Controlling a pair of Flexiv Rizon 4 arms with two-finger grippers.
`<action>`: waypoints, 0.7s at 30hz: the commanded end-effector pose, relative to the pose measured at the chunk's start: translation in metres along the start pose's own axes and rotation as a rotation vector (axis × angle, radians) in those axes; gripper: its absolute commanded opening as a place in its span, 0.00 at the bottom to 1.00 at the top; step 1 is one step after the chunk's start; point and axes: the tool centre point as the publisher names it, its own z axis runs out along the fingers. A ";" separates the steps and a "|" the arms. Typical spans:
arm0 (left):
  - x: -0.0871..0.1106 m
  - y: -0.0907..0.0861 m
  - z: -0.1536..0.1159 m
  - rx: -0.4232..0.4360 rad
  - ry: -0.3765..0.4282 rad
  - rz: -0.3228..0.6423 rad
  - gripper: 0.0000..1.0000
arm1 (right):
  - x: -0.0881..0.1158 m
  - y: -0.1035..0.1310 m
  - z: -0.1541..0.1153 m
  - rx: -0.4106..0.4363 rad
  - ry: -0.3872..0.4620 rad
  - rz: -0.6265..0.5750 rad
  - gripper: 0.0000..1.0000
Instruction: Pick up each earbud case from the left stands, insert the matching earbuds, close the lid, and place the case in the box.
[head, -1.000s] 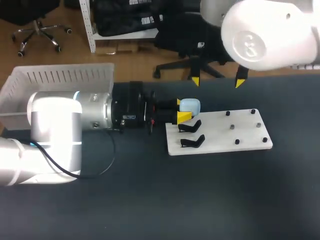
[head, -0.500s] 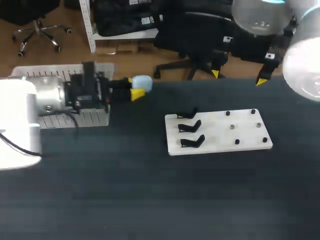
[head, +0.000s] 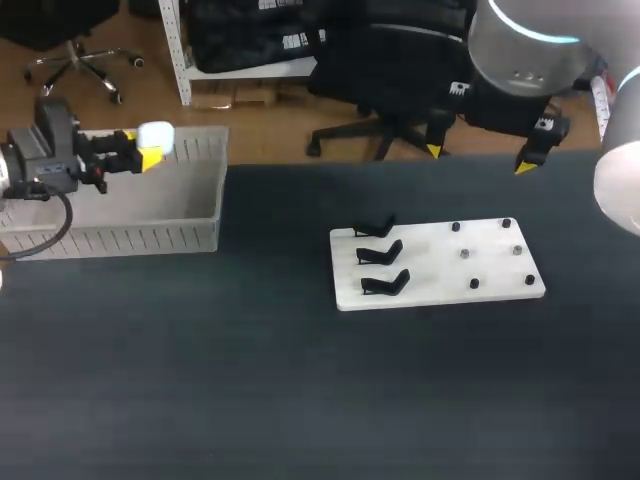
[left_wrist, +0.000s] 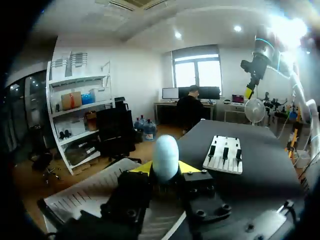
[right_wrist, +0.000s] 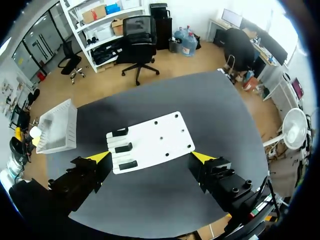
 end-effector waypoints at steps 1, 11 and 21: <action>-0.001 0.010 0.001 -0.207 0.028 -0.028 0.00 | 0.002 -0.002 0.000 -0.003 -0.010 0.003 1.00; 0.000 0.033 0.006 -0.274 0.027 -0.063 0.60 | 0.002 -0.002 0.000 -0.003 -0.010 0.003 1.00; -0.007 0.021 -0.005 -0.279 -0.014 -0.014 1.00 | 0.002 -0.002 0.000 -0.003 -0.010 0.003 1.00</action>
